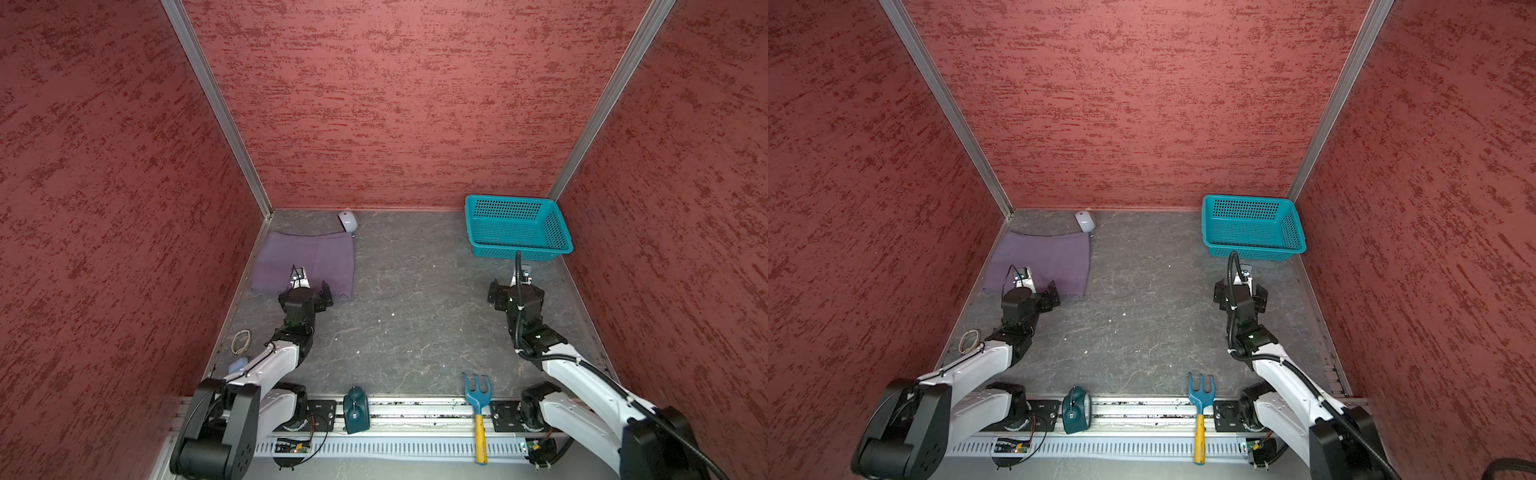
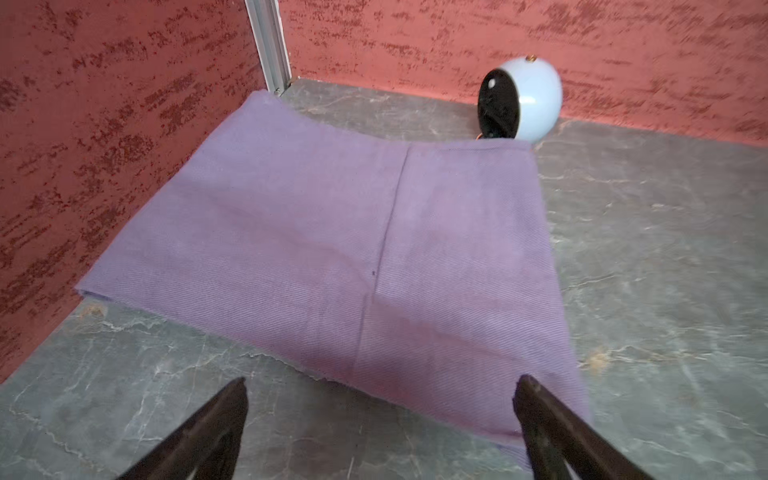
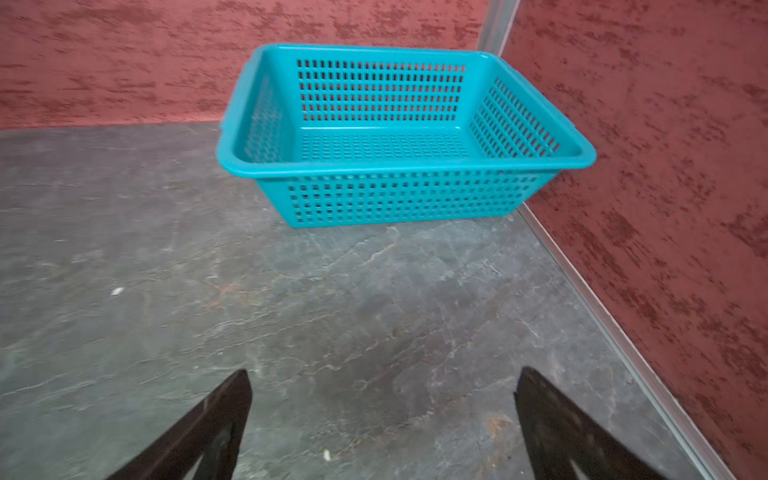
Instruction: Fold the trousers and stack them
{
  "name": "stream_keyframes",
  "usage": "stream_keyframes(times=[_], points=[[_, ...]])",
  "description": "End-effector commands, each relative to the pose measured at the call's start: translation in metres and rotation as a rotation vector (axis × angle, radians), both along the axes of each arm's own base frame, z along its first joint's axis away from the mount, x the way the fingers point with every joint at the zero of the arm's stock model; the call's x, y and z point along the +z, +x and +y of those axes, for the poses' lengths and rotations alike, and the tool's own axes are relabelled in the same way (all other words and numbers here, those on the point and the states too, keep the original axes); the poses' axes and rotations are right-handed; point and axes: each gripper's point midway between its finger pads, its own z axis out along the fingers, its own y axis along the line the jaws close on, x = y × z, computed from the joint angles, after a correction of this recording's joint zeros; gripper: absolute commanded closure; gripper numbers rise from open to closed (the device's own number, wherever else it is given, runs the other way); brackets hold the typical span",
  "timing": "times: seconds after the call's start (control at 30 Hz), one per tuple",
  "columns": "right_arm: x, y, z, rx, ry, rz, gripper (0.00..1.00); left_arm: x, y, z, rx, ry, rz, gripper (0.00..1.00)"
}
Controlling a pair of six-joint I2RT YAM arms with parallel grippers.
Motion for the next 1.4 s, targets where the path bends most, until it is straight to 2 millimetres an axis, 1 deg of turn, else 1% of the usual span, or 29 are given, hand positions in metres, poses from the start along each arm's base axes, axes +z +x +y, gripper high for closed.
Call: stream_keyframes(times=[0.0,0.03,0.1,0.2,0.23,0.27,0.3,0.33,0.37,0.4,0.53,0.57,0.6,0.63,0.67,0.7,0.73,0.83,0.9,0.93,0.97,1.0,1.03,1.07,1.13,1.37], points=[[0.014,0.005,-0.024,-0.135,0.021,-0.164,0.01,0.035,0.029,0.004,-0.016,-0.002,-0.122,0.00],[0.007,0.004,-0.029,-0.149,0.032,-0.170,0.01,0.035,0.034,0.005,-0.021,-0.009,-0.122,0.01],[0.003,0.007,-0.037,-0.181,0.050,-0.150,0.01,0.036,0.043,0.008,-0.031,-0.021,-0.134,0.01],[0.004,0.016,-0.042,-0.173,0.068,-0.161,0.01,0.037,0.056,0.010,-0.078,-0.048,-0.157,0.01],[0.005,0.020,-0.045,-0.174,0.068,-0.163,0.01,0.034,0.060,0.013,-0.071,-0.046,-0.143,0.01],[0.003,0.025,-0.050,-0.185,0.069,-0.154,0.01,0.028,0.061,0.021,-0.040,-0.050,-0.168,0.01],[0.002,0.031,-0.054,-0.192,0.069,-0.142,0.01,0.027,0.062,0.018,-0.058,-0.028,-0.211,0.01],[0.000,0.037,-0.057,-0.194,0.071,-0.131,0.01,0.022,0.062,0.006,-0.113,-0.027,-0.189,0.01],[-0.001,0.045,-0.058,-0.185,0.072,-0.121,0.01,0.017,0.064,-0.001,-0.148,-0.012,-0.197,0.01],[-0.003,0.053,-0.059,-0.173,0.071,-0.107,0.01,0.016,0.065,-0.003,-0.150,0.003,-0.198,0.01],[0.006,0.080,-0.063,-0.161,0.060,-0.171,0.01,0.015,0.066,-0.004,-0.165,-0.013,-0.175,0.01],[0.001,0.088,-0.064,-0.156,0.052,-0.150,0.01,0.016,0.067,-0.003,-0.173,-0.018,-0.188,0.01],[-0.004,0.091,-0.066,-0.156,0.043,-0.158,0.01,0.015,0.067,-0.003,-0.172,-0.023,-0.175,0.01],[-0.003,0.095,-0.065,-0.152,0.039,-0.151,0.01,0.014,0.067,-0.003,-0.171,-0.024,-0.177,0.01],[-0.006,0.096,-0.062,-0.121,0.049,-0.139,0.01,0.015,0.067,-0.003,-0.172,-0.022,-0.183,0.01],[-0.003,0.094,-0.062,-0.115,0.048,-0.154,0.01,0.014,0.067,-0.003,-0.173,-0.024,-0.172,0.01],[-0.004,0.090,-0.059,-0.094,0.051,-0.168,0.01,0.015,0.067,-0.003,-0.172,-0.024,-0.181,0.01],[0.007,0.070,-0.051,-0.040,0.053,-0.277,0.01,0.015,0.067,-0.003,-0.170,-0.025,-0.180,0.01],[0.007,0.062,-0.042,0.021,0.056,-0.306,0.01,0.015,0.067,-0.003,-0.171,-0.024,-0.177,0.01],[-0.005,0.061,-0.037,0.057,0.057,-0.292,0.01,0.015,0.067,-0.003,-0.170,-0.025,-0.179,0.01],[0.009,0.062,-0.039,0.053,0.037,-0.365,0.01,0.014,0.067,-0.003,-0.171,-0.025,-0.178,0.01],[0.002,0.066,-0.042,0.038,0.071,-0.304,0.01,0.014,0.067,-0.003,-0.172,-0.025,-0.176,0.01],[-0.005,0.068,-0.044,0.062,0.102,-0.278,0.01,0.015,0.067,-0.003,-0.171,-0.025,-0.178,0.00],[0.001,0.067,-0.044,0.071,0.095,-0.316,0.01,0.015,0.067,-0.003,-0.172,-0.024,-0.179,0.01],[-0.002,0.068,-0.044,0.073,0.102,-0.294,0.01,0.015,0.067,-0.003,-0.171,-0.025,-0.178,0.01],[-0.001,0.066,-0.042,0.080,0.097,-0.304,0.01,0.015,0.067,-0.003,-0.171,-0.024,-0.180,0.01]])
